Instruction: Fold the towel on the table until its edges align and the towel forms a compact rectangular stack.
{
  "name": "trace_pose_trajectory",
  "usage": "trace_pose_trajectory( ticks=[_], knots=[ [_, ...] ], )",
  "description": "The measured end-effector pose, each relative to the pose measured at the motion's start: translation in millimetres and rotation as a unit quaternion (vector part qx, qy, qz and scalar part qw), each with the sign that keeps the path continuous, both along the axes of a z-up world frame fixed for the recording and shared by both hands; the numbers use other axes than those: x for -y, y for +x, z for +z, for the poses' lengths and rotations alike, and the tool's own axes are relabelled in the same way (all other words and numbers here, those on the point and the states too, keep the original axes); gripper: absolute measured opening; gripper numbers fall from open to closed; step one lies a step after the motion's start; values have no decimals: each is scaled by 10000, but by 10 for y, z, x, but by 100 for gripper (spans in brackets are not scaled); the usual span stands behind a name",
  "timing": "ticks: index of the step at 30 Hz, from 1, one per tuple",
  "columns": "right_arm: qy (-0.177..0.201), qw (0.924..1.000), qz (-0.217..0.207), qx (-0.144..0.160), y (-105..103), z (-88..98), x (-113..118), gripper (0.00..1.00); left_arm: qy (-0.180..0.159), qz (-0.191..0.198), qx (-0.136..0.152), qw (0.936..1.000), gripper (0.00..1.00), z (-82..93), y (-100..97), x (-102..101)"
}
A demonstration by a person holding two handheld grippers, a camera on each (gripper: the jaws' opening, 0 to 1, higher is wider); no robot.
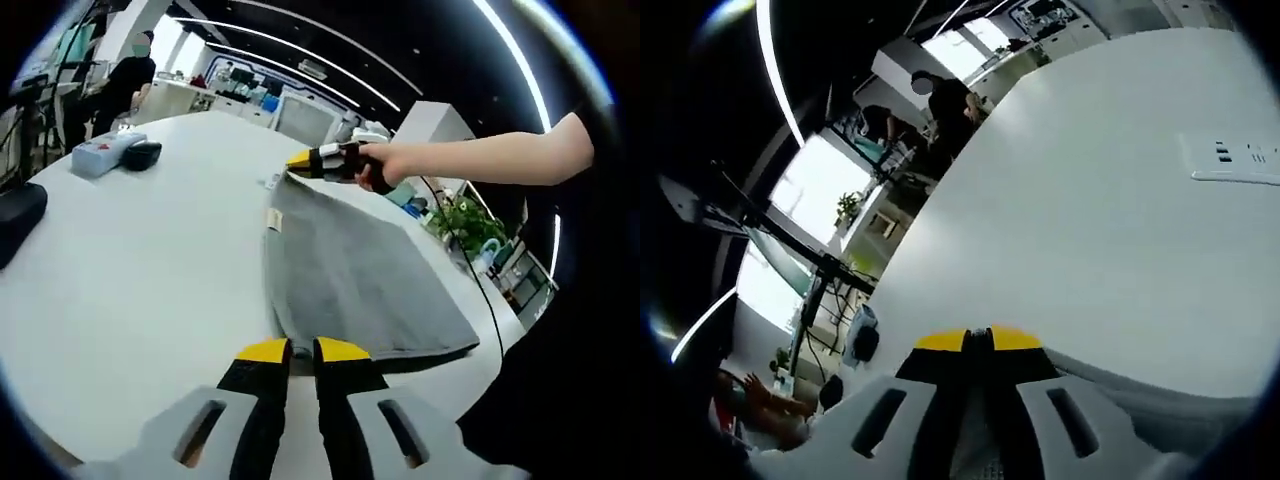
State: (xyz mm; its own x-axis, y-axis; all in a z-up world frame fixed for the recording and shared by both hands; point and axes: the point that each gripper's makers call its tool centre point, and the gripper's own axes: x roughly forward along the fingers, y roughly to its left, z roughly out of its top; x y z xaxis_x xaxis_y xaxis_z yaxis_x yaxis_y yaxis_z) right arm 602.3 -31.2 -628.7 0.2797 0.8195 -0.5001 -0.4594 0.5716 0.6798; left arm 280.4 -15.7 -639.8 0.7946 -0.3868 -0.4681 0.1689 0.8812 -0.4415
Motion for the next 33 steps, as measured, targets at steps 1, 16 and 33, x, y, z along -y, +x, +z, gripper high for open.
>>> trace_pose_trajectory(
  ticks=[1, 16, 33],
  knots=[
    [53, 10000, -25, -7, 13, 12, -9, 0, 2, 1, 101, 9999, 12, 32, 12, 1],
    [939, 9945, -143, 434, -9, 453, 171, 0, -296, -208, 824, 9959, 17, 534, 89, 251],
    [253, 9759, 1099, 1868, -385, 753, 893, 0, -669, -394, 1230, 9894, 15, 960, 265, 615]
  ],
)
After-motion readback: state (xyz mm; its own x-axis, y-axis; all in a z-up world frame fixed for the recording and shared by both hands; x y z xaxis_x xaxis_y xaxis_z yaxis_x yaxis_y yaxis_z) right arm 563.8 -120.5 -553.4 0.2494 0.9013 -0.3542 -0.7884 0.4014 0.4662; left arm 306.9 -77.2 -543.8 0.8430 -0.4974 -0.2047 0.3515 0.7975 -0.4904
